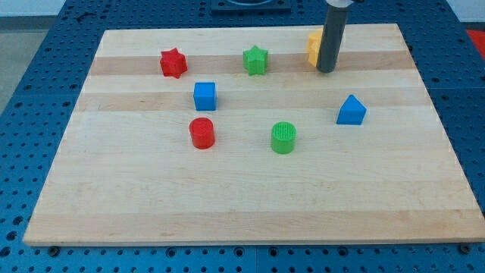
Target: Move red star towards yellow heart and yellow hexagon
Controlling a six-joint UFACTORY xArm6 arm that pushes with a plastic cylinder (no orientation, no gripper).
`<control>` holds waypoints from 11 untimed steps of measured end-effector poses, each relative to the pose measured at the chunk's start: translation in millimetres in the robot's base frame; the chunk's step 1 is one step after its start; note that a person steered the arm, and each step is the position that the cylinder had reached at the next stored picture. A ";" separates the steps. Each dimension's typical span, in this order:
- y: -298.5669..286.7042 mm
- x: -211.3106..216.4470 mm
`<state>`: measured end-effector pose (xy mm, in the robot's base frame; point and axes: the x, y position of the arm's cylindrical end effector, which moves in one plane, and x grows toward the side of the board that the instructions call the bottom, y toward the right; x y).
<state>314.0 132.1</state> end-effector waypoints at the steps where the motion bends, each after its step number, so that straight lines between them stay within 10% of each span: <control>1: -0.3 0.0; 7: -347.6 26.7; 11: -295.3 -17.0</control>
<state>297.0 -163.2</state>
